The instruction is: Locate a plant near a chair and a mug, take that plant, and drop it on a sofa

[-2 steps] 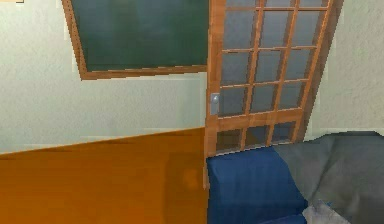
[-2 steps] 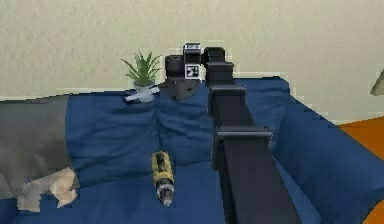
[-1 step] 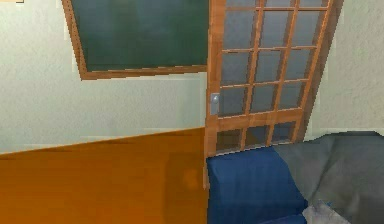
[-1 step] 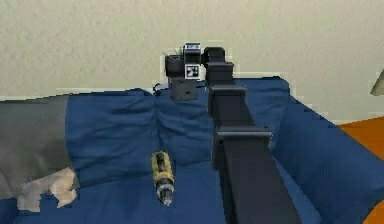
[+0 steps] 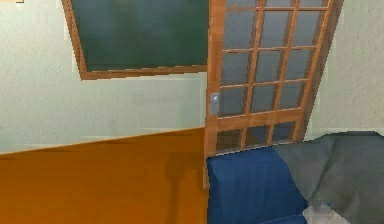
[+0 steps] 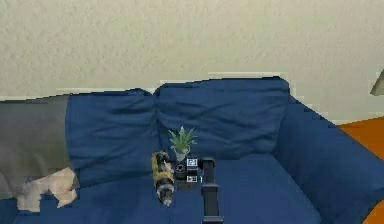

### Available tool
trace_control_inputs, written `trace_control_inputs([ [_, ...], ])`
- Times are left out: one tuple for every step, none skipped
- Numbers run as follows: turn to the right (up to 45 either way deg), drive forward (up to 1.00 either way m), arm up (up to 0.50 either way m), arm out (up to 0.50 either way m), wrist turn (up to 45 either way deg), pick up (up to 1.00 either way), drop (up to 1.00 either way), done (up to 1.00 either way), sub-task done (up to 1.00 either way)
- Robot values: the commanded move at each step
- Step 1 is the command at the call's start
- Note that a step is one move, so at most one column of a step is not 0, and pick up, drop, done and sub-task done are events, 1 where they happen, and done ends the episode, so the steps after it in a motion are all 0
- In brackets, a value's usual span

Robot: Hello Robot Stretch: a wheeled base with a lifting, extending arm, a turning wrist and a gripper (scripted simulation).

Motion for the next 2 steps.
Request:
trace_control_inputs([
  [0.0, 0.0, -0.32, 0.0, 0.0, 0.0, 0.0, 0.0, 0.0],
  [0.0, 0.0, 0.0, 0.0, 0.0, 0.0, 1.0, 0.0, 0.0],
])
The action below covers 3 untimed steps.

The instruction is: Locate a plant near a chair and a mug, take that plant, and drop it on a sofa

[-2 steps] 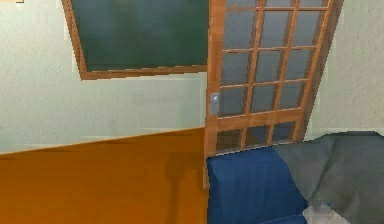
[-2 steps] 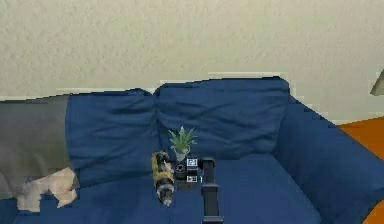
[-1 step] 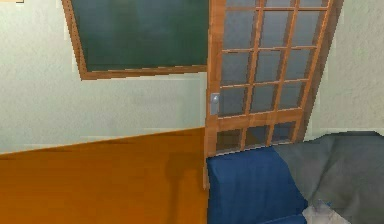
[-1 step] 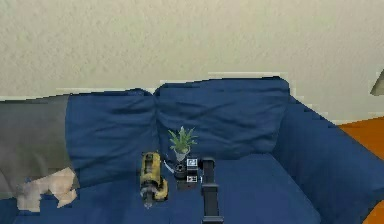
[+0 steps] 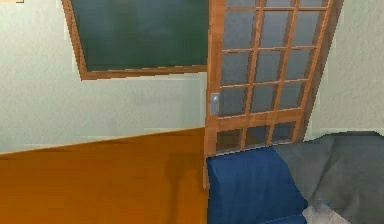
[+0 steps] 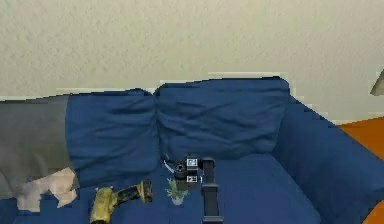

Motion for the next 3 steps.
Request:
trace_control_inputs([
  [0.0, 0.0, 0.1, 0.0, 0.0, 0.0, 0.0, 0.0, 0.0],
  [0.0, 0.0, 0.0, -0.08, 0.0, 0.0, 0.0, 0.0, 0.0],
  [0.0, 0.0, 0.0, 0.0, 0.0, 0.0, 0.0, 1.0, 0.0],
])
